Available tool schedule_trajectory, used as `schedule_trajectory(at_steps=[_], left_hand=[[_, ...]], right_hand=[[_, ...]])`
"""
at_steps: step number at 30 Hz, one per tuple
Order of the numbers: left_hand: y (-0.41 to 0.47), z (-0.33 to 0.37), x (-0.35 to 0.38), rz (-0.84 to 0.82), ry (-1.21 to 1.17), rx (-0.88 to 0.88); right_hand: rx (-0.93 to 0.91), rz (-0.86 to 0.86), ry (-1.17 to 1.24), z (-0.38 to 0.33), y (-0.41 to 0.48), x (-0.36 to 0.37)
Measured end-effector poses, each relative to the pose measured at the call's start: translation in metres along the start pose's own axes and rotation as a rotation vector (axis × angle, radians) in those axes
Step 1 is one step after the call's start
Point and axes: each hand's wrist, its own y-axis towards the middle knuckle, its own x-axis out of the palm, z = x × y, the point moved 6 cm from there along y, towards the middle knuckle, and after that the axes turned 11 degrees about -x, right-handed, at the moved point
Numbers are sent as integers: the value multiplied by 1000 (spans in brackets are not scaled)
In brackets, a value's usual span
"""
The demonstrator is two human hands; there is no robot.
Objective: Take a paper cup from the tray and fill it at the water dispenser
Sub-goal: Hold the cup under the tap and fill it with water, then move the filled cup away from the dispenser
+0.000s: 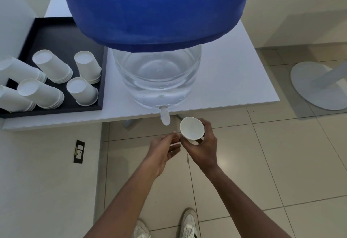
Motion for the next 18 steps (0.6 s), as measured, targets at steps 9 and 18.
schedule_trajectory(at_steps=[9,18], left_hand=[[-35,15,78,-221,-41,11],[-31,31,133,-297,-32,44]], right_hand=[[-79,7,16,-43,27,-62],[-112,-75,71,-48,60,-113]])
